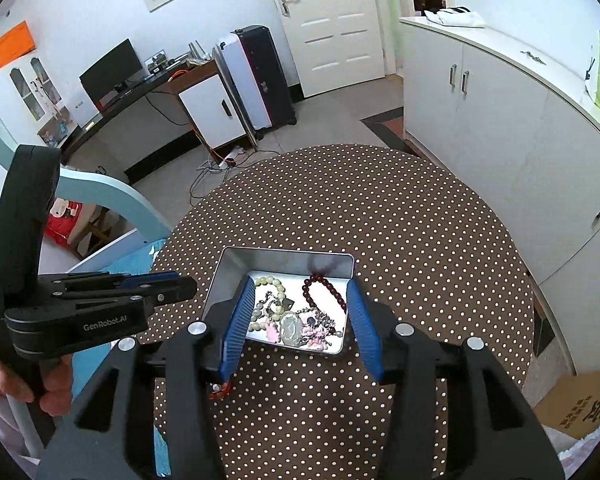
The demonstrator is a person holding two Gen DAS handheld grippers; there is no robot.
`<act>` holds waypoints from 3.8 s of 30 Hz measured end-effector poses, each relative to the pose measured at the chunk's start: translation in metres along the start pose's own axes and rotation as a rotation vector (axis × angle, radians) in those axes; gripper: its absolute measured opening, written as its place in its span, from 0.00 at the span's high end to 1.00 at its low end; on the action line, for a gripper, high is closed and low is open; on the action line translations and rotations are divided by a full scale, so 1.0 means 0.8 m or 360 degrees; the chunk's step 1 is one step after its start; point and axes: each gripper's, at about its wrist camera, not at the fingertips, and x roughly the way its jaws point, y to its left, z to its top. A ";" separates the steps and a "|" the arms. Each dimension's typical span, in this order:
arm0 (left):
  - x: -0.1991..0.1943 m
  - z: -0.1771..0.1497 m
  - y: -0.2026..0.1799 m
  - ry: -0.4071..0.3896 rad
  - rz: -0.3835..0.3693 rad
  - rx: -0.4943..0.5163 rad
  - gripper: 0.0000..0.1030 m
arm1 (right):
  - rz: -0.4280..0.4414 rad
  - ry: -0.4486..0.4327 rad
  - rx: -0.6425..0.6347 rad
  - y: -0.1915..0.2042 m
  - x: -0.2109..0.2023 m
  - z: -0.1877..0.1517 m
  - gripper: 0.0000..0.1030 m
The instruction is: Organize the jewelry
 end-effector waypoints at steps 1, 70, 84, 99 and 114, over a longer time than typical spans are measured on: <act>-0.001 -0.004 0.004 0.0001 0.0005 -0.0010 0.74 | 0.0009 0.0004 -0.0003 0.001 0.000 -0.001 0.56; 0.044 -0.155 0.129 0.0360 0.0164 -0.0468 0.63 | 0.0262 0.0609 -0.0435 0.130 0.199 -0.083 0.78; 0.045 -0.141 0.127 0.0305 0.0104 -0.0462 0.63 | 0.0290 0.0565 -0.0390 0.119 0.195 -0.083 0.85; 0.065 -0.112 0.098 0.0329 0.0078 -0.0377 0.63 | 0.0339 0.0524 -0.0319 0.088 0.166 -0.077 0.93; 0.057 -0.130 0.107 0.0328 0.0122 -0.0479 0.63 | 0.0272 0.0518 -0.0759 0.115 0.180 -0.096 0.78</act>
